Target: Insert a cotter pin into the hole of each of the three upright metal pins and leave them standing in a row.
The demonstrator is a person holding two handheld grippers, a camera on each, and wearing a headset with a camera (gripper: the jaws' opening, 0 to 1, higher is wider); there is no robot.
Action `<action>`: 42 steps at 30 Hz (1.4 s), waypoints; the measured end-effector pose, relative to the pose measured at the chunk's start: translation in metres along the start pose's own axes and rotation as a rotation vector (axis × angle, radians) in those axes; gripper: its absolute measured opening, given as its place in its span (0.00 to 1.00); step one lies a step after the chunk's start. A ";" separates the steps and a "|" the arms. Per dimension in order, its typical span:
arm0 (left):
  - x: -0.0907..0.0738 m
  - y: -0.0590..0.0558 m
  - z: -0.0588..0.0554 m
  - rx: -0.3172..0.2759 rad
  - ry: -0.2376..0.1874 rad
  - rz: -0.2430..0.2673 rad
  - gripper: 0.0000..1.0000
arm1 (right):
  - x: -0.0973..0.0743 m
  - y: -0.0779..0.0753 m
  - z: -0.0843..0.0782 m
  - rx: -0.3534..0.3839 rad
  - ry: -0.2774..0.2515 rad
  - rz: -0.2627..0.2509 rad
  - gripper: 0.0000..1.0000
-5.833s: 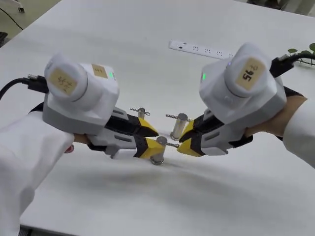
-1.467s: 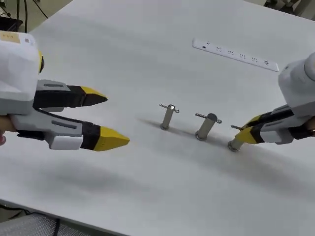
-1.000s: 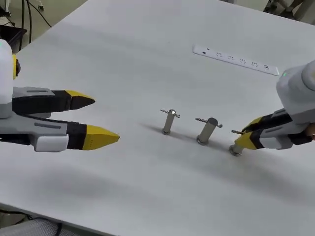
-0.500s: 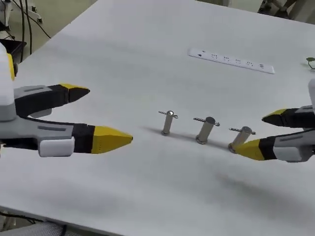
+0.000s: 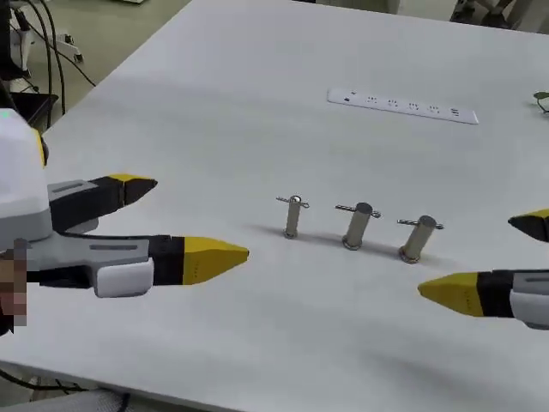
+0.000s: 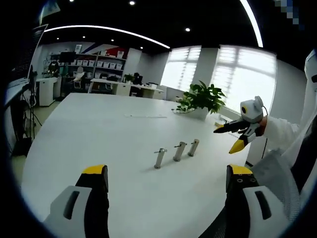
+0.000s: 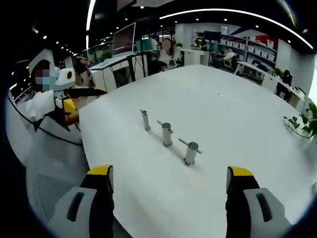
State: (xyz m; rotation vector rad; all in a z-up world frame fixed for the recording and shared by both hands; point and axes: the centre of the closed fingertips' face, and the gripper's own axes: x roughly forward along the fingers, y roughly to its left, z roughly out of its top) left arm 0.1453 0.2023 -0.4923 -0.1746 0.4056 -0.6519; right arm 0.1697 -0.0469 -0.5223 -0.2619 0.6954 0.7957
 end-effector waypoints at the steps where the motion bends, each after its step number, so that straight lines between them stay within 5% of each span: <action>1: -0.001 -0.002 0.000 0.003 -0.004 0.001 0.99 | -0.001 0.003 -0.002 0.001 -0.001 0.008 0.94; 7: -0.004 -0.009 -0.018 0.011 0.066 0.017 0.99 | -0.008 0.005 -0.011 0.103 -0.047 -0.004 0.97; 15: -0.003 -0.019 -0.029 0.020 0.129 0.018 0.99 | -0.012 0.003 -0.016 0.184 -0.073 -0.020 0.95; 31: 0.008 -0.031 -0.029 0.047 0.183 -0.020 0.99 | -0.025 -0.008 -0.019 0.224 -0.078 -0.058 0.94; 42: 0.008 -0.032 -0.031 0.055 0.202 -0.019 0.96 | -0.025 -0.005 -0.024 0.187 -0.022 -0.041 0.92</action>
